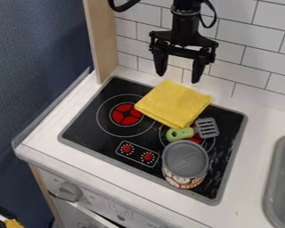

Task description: Moved the green spatula to the superior left corner of the stove

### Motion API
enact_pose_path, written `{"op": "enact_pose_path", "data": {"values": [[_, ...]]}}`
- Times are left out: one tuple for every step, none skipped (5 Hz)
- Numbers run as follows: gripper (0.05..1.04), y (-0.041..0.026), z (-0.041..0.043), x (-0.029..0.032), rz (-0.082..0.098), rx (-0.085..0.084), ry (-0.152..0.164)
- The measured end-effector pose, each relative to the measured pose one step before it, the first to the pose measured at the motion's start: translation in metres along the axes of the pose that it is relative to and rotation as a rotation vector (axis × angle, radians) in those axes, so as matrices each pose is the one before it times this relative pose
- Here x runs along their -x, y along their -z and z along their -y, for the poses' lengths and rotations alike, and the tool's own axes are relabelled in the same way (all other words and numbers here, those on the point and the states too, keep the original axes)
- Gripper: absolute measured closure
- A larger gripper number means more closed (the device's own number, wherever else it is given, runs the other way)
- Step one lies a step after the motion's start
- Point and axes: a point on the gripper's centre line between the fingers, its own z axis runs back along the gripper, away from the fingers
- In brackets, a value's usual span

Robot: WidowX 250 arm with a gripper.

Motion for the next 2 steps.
{"op": "enact_pose_path", "data": {"values": [[0.083, 0.01612, -0.00169, 0.00492, -0.0437, -0.0084, 0.0066], [0.083, 0.01203, -0.00603, 0.00867, -0.0195, -0.0347, 0.1124]]}}
